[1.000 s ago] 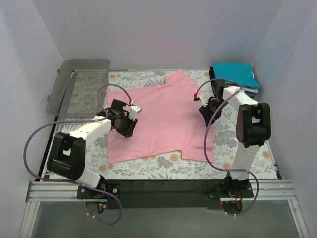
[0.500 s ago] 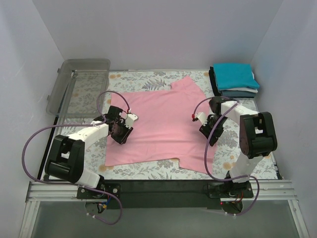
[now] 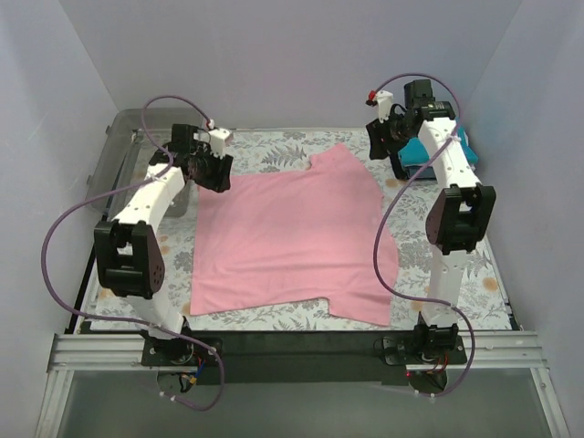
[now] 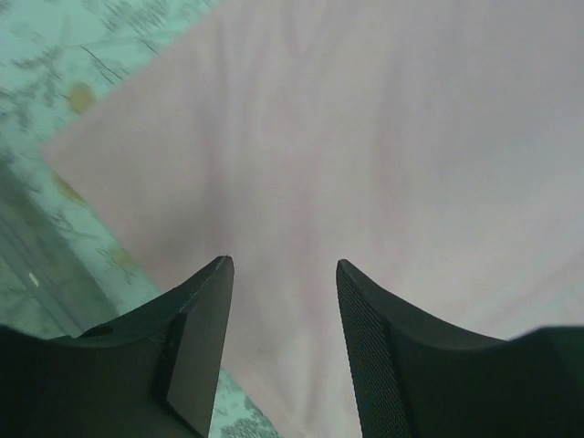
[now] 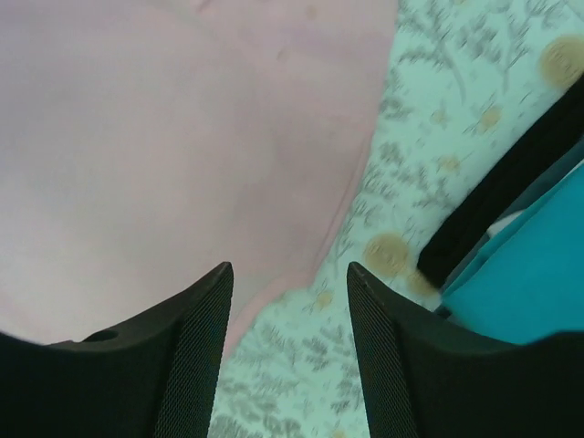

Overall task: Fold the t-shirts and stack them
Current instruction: Flatten the tshirt out

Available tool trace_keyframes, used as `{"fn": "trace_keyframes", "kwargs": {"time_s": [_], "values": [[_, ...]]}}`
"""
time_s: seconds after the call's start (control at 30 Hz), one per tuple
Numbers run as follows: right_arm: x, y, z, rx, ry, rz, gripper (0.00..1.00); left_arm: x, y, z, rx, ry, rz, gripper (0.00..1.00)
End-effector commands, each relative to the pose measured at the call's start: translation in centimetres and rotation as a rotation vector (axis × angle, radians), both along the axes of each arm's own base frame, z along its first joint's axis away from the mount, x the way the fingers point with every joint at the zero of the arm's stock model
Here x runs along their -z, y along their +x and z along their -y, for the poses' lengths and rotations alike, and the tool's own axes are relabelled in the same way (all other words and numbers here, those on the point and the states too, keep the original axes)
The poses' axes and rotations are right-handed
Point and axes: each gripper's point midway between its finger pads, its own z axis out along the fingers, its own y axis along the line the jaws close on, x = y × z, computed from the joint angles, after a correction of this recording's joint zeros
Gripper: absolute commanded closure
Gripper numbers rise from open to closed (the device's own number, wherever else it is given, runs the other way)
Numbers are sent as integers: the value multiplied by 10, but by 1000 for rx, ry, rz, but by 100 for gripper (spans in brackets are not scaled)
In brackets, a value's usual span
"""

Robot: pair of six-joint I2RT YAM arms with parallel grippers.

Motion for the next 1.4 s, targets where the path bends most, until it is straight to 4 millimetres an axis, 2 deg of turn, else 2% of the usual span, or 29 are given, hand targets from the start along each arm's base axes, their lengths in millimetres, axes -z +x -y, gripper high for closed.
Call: {"fn": "trace_keyframes", "kwargs": {"time_s": [0.0, 0.07, 0.1, 0.23, 0.4, 0.6, 0.77, 1.0, 1.1, 1.17, 1.3, 1.33, 1.37], "values": [[7, 59, -15, 105, 105, 39, 43, -19, 69, -5, -105, -94, 48, 53], [19, 71, -19, 100, 119, 49, 48, -10, 80, 1, -118, -126, 30, 54], [29, 73, -24, 92, 123, 39, 50, -11, 86, 1, -124, -132, 41, 54], [63, 74, -33, 98, 143, -2, 53, 5, 96, 0, -151, -130, 20, 54], [98, 64, -41, 94, 140, -53, 57, 30, 85, 1, -154, -128, -43, 54], [129, 60, -39, 132, 107, -84, 61, 38, 83, -1, -164, -118, -51, 54], [156, 63, -22, 229, 27, -124, 64, 39, 87, -3, -180, -110, -46, 54], [181, 44, 11, 301, -108, -167, 66, 42, 91, -8, -199, -90, -39, 54], [177, 43, 21, 306, -121, -156, 66, 44, 95, -8, -203, -88, -35, 54], [165, 44, 15, 275, -82, -143, 64, 42, 99, -8, -203, -90, -25, 54], [126, 49, -11, 178, 49, -87, 52, 43, 112, -8, -195, -90, -6, 53], [109, 58, -13, 173, 69, -46, 51, 42, 116, -8, -188, -90, 2, 53], [101, 62, -15, 170, 79, -26, 49, 35, 124, -8, -187, -92, 24, 52]]}}
